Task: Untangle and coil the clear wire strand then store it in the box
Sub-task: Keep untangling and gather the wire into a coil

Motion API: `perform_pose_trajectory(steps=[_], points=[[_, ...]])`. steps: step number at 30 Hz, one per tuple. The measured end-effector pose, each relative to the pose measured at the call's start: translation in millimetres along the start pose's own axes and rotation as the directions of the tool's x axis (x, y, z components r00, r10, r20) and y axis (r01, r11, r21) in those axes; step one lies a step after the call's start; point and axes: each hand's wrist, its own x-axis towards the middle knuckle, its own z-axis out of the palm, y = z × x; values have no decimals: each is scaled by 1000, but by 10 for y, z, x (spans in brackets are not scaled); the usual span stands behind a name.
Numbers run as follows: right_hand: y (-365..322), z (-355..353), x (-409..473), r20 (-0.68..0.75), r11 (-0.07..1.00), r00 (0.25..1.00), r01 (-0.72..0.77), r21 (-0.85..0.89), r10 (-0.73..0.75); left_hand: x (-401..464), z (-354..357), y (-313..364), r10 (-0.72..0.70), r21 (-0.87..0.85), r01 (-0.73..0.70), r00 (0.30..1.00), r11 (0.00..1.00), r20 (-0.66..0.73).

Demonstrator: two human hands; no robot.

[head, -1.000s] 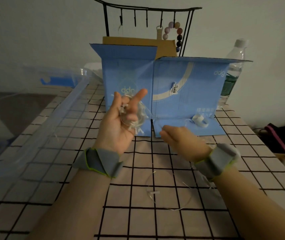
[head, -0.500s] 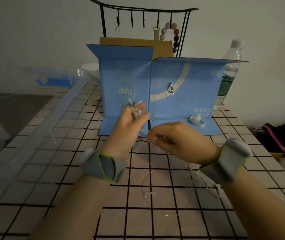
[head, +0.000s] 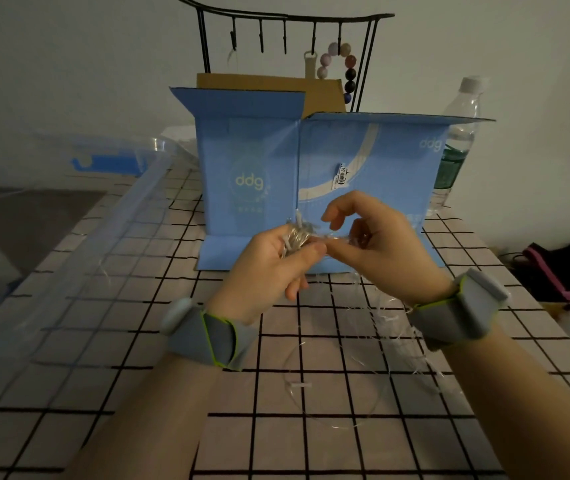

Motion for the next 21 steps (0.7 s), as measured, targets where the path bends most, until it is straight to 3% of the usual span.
perform_pose_trajectory(steps=[3, 7, 15, 18, 21], points=[[20, -84, 5, 56, 979, 993, -116, 169, 107, 11, -33, 22, -11, -51, 10, 1000, 999, -23], [80, -173, 6, 113, 980, 986, -139, 144, 124, 37, -111, 32, -12, -217, -7, 996, 976, -86], [140, -182, 3, -98, 968, 971, -203, 150, 219, 73, -160, -18, -21, -172, -3, 991, 985, -136], [171, -221, 8, -99, 977, 974, -198, 80, 205, 85, -159, -25, -62, -219, 22, 982, 976, -178], [228, -273, 15, -89, 974, 978, -196, -117, 187, 104, -177, -25, -103, -390, 26, 979, 920, -178]])
